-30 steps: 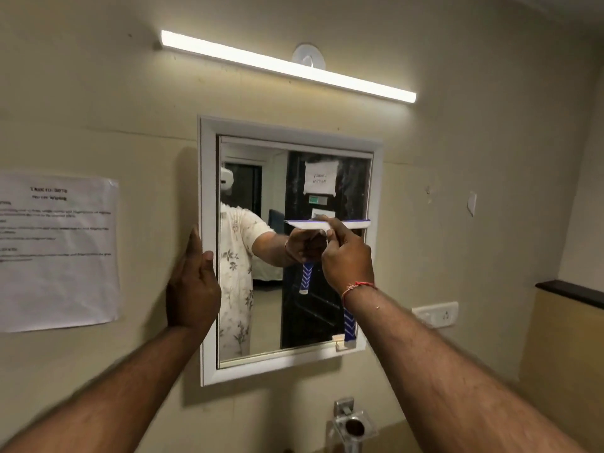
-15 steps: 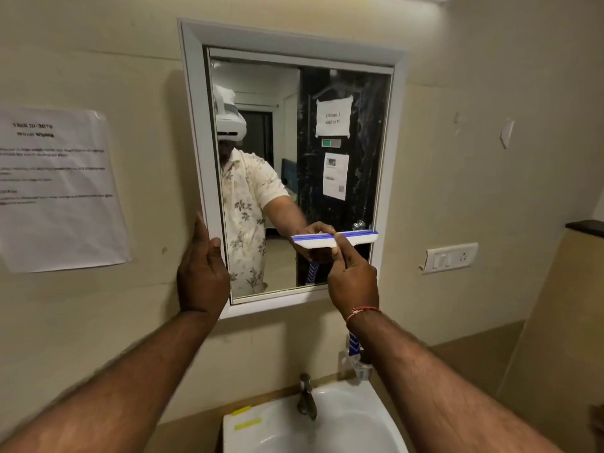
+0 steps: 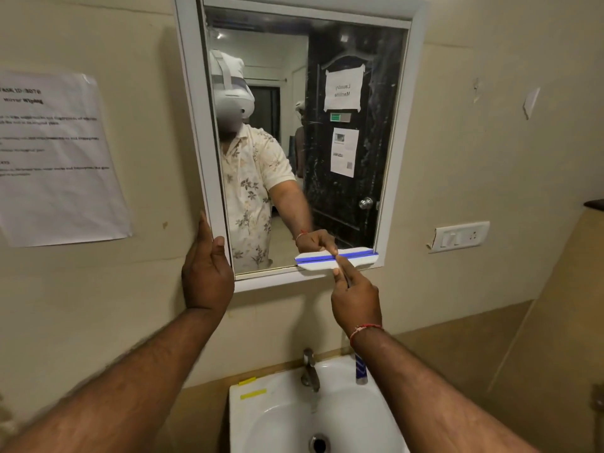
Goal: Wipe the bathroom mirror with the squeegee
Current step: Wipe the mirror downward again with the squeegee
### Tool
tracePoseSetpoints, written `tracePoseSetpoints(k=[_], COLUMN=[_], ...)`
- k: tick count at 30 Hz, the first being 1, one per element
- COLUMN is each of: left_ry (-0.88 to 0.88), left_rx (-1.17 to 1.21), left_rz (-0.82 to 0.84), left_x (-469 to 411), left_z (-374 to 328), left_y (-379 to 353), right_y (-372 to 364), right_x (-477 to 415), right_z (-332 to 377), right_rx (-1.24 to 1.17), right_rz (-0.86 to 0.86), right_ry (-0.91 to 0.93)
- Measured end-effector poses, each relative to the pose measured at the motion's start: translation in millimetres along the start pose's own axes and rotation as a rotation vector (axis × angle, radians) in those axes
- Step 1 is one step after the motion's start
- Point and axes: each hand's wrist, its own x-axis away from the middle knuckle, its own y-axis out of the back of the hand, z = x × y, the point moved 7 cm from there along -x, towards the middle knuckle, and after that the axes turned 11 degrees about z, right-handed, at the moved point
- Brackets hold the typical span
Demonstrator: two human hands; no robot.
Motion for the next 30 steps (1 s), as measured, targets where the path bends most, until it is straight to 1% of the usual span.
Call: tracePoseSetpoints(k=[8, 12, 15, 17, 20, 26, 28, 30], left_ry=[0.032, 0.052, 0.034, 0.018, 0.002, 0.001, -0.057, -0.15], left_rx=[-0.019, -0.034, -0.055, -0.113, -0.166, -0.174, -0.249, -0.282], left_rz=[0.039, 0.072, 0.102, 0.143, 0.163, 0.203, 0.255, 0.251], left_x=[7, 8, 4, 0, -6, -14, -26, -47], left_z=[4, 4, 2, 0, -5, -14, -22, -42], left_y=[0, 5, 11, 15, 25, 38, 43, 62], right_y=[-1, 1, 10, 19, 38, 104, 129, 148], right_x=[-3, -4, 0, 2, -2, -42, -55, -66], right_z=[-2, 1, 9, 25, 73, 199, 238, 273], right_rx=[-0.02, 0.004, -0.004, -0.029, -0.032, 0.046, 0.075, 0.121], right_rz=[0.044, 0.098, 0.074, 0.035, -0.02, -0.123, -0.174, -0.209], right_ry=[-0.023, -0.033, 0.009, 0.076, 0.208, 0.449, 0.504, 0.531])
